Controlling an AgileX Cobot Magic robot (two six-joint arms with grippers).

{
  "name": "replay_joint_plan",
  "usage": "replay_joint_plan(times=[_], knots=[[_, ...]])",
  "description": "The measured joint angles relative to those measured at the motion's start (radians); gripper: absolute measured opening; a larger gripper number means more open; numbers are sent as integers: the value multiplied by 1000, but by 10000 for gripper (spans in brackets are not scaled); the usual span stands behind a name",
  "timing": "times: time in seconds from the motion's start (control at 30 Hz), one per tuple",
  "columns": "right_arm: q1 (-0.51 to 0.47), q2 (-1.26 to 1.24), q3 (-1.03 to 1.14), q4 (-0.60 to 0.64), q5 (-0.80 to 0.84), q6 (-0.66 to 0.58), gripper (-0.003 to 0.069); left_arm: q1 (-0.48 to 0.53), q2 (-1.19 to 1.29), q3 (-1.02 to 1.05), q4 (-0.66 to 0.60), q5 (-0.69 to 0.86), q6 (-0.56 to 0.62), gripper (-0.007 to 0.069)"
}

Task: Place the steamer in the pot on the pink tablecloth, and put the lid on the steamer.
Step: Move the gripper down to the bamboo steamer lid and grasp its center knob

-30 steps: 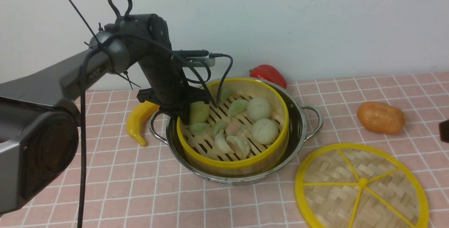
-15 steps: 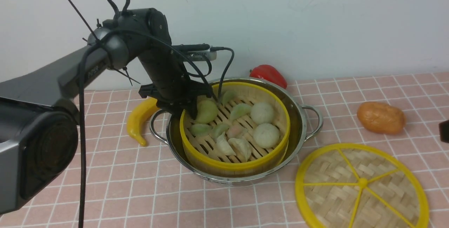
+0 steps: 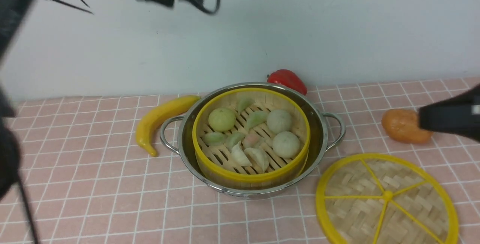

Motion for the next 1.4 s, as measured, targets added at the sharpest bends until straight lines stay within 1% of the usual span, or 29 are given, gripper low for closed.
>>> replay_joint_plan(times=[0.07, 0.1, 0.13, 0.17, 0.2, 0.23, 0.27, 0.33, 0.4, 0.47, 0.53, 0.63, 0.7, 0.77, 0.83, 0.9, 0.93, 0.97, 1.0, 1.07, 1.13, 1.3, 1.4], knots=[[80, 60, -1, 21, -27, -21, 240, 0, -108, 0, 0, 0, 14, 362], [122, 82, -1, 16, -39, -23, 240, 0, -136, 0, 0, 0, 20, 354], [166, 110, -1, -3, -57, -22, 240, 0, -191, 0, 0, 0, 27, 330], [210, 137, -1, -35, -76, -11, 240, 0, -229, 0, 0, 0, 33, 311], [250, 170, -1, -80, -101, 18, 240, 0, -294, -1, 0, 0, 44, 277], [293, 197, -1, -147, -127, 66, 240, 0, -350, -2, 0, 0, 55, 242], [306, 208, -1, -160, -130, 76, 240, 0, -359, -2, 0, 0, 55, 236], [342, 252, -8, -274, -151, 165, 240, 0, -432, -3, 0, 0, 80, 182], [382, 320, -40, -504, -156, 329, 240, 0, -542, 5, 2, 1, 116, 108], [389, 368, -73, -667, -141, 457, 240, 0, -637, 47, 13, 1, 129, 46], [389, 409, -108, -789, -125, 552, 240, 0, -740, 131, 32, 1, 134, -9], [389, 449, -121, -898, -111, 615, 240, 0, -868, 285, 60, 1, 149, -23], [389, 475, -121, -930, -100, 629, 240, 0, -959, 422, 78, 1, 155, -23], [389, 496, -121, -946, -94, 635, 240, 0, -1010, 507, 83, 1, 157, -23], [389, 536, -121, -964, -90, 641, 240, 0, -1130, 728, 94, -16, 160, -23], [381, 571, -121, -965, -91, 643, 240, 1, -1242, 928, 94, -92, 161, -23], [380, 574, -121, -965, -91, 643, 240, 1, -1242, 946, 94, -100, 161, -23], [373, 585, -121, -965, -94, 643, 240, 1, -1279, 1013, 85, -133, 162, -23], [353, 609, -121, -965, -101, 643, 240, 1, -1363, 1153, 68, -214, 162, -23], [332, 625, -121, -962, -107, 643, 240, 1, -1414, 1261, 44, -274, 162, -23], [309, 638, -121, -936, -114, 628, 240, 1, -1488, 1403, -16, -350, 165, -23], [306, 643, -121, -868, -137, 570, 240, 1, -1548, 1539, -97, -434, 165, -23], [306, 652, -121, -832, -135, 549, 240, 1, -1552, 1583, -137, -444, 172, -22]])
